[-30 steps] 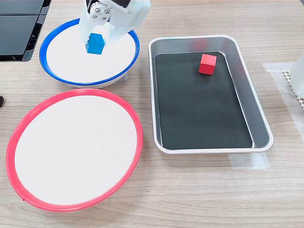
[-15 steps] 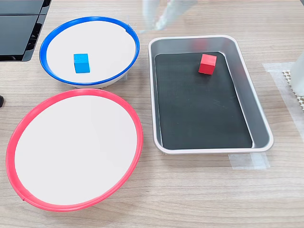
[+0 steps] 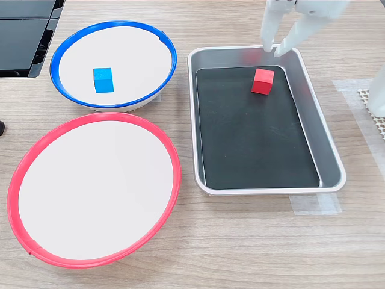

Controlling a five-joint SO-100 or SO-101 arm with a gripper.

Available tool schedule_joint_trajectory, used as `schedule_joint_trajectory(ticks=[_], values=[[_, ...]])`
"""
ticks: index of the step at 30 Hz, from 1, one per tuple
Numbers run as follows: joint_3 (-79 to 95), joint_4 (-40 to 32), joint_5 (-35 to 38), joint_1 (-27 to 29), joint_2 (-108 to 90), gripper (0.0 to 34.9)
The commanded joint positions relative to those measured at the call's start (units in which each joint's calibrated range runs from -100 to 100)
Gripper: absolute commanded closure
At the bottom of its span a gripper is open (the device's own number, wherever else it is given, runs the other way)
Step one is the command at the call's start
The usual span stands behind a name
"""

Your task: Move two blocks from tray to matching dishes

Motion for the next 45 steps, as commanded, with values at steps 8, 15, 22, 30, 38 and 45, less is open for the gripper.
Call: schedule_joint_trajectory(ticks=[8,15,22,30,38,45], values=[[-0.5,3.3,-4.4,-2.8,0.7,18.2],[1.7,-1.3,-3.4,-3.1,5.6,18.8],[3.8,-5.1,-1.1,-2.7,9.0,19.0],[2.7,-10.5,2.7,-2.0,12.3,34.7],[-28.1,-0.6,3.0,-17.1,16.1,34.7],[-38.2,-18.2,3.9,-35.2,31.8,34.7]])
